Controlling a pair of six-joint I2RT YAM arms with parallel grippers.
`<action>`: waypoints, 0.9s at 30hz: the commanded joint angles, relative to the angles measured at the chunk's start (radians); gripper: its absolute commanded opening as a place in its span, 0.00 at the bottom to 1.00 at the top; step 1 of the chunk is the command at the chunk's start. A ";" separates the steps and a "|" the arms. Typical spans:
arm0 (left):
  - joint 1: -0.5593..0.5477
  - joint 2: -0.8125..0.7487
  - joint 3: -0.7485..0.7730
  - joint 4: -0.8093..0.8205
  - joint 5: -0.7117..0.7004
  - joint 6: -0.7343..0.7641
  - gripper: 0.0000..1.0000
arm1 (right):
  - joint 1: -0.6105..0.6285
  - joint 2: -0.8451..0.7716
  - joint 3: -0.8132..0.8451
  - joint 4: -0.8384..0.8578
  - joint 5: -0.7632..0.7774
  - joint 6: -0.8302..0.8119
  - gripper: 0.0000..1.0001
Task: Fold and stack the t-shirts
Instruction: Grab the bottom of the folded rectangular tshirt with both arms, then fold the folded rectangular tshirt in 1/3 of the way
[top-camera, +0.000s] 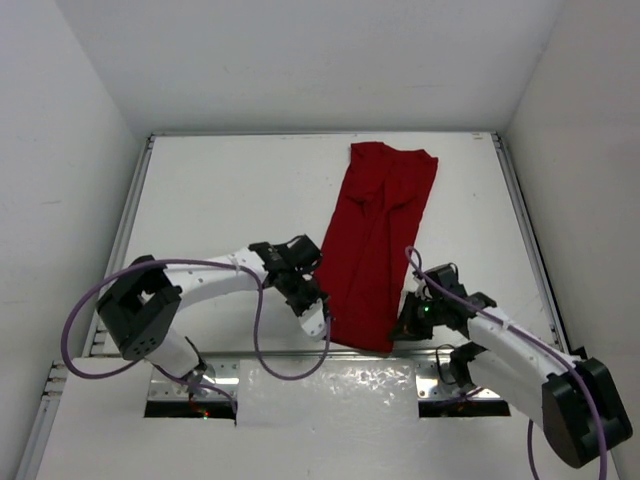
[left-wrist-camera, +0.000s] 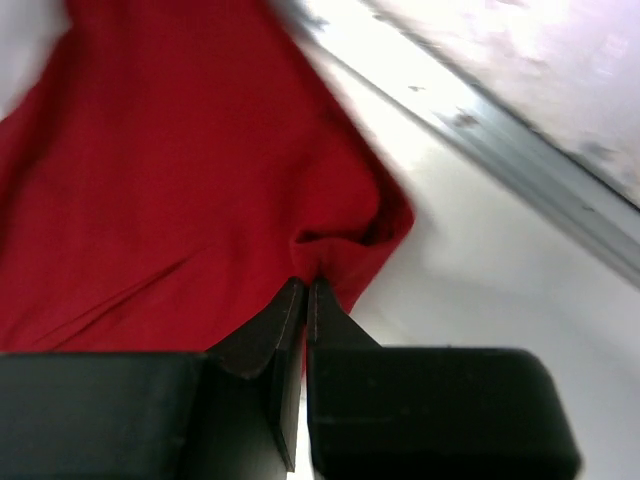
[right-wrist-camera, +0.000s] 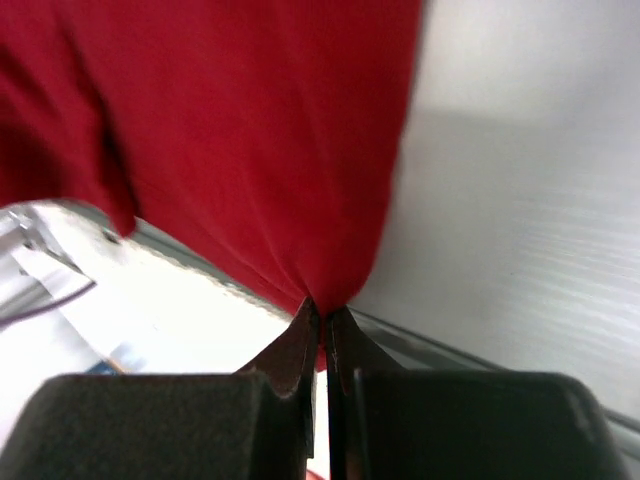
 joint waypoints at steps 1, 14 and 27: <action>0.062 0.023 0.119 -0.094 0.119 -0.150 0.00 | -0.062 -0.007 0.118 -0.089 0.015 -0.058 0.00; 0.327 0.402 0.761 -0.246 0.278 -0.584 0.00 | -0.405 0.322 0.552 -0.121 -0.075 -0.281 0.00; 0.376 0.563 0.921 0.257 0.117 -1.116 0.00 | -0.549 0.680 0.819 0.026 -0.083 -0.247 0.00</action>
